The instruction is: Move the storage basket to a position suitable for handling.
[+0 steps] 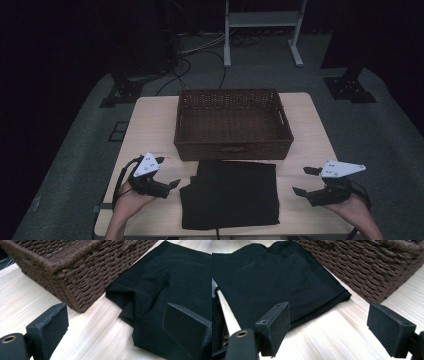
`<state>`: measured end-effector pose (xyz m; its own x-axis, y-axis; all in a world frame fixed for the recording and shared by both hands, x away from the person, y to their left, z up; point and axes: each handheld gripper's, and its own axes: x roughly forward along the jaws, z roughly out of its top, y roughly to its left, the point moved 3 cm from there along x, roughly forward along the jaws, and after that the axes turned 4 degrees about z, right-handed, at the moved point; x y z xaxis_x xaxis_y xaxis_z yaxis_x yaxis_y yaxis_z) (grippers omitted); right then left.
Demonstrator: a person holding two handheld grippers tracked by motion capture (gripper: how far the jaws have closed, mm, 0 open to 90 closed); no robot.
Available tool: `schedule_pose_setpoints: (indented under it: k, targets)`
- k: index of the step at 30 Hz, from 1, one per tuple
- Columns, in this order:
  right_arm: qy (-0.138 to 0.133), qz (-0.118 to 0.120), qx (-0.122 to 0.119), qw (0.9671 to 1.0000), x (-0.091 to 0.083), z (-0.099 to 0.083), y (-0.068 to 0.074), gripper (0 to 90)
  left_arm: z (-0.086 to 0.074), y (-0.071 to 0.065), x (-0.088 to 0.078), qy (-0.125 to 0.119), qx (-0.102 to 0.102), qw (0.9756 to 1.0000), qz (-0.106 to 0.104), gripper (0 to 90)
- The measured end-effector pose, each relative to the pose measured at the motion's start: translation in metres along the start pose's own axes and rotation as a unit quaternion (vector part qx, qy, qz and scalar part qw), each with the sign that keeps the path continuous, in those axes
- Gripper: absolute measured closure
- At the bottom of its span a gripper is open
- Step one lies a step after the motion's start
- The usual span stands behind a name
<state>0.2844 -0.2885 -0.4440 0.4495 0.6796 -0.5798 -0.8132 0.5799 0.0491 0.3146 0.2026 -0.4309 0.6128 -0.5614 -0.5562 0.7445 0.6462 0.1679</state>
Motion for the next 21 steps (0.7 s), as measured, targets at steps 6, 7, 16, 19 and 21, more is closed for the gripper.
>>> schedule_pose_setpoints:
  k: [6, 7, 16, 19, 21]
  targets:
    - [0.006, 0.011, -0.008, 0.9999, 0.002, 0.008, 0.001, 17.6, 0.009, -0.004, 0.002, 0.008, 0.012, 0.9999, -0.008, 5.7]
    - [0.006, 0.013, -0.009, 0.9999, 0.003, 0.01, 0.002, 17.6, 0.01, -0.005, 0.003, 0.009, 0.014, 0.9998, -0.01, 5.7]
    - [0.021, 0.019, -0.03, 0.9991, 0.008, 0.021, 0.004, 17.5, 0.018, -0.009, 0.005, 0.021, 0.027, 0.9993, -0.017, 5.7]
    - [0.021, 0.023, -0.034, 0.9989, 0.009, 0.025, 0.006, 17.5, 0.021, -0.01, 0.006, 0.025, 0.035, 0.9988, -0.021, 5.6]
    - [0.026, 0.025, -0.038, 0.9986, 0.01, 0.028, 0.007, 17.5, 0.023, -0.011, 0.006, 0.027, 0.04, 0.9986, -0.023, 5.7]
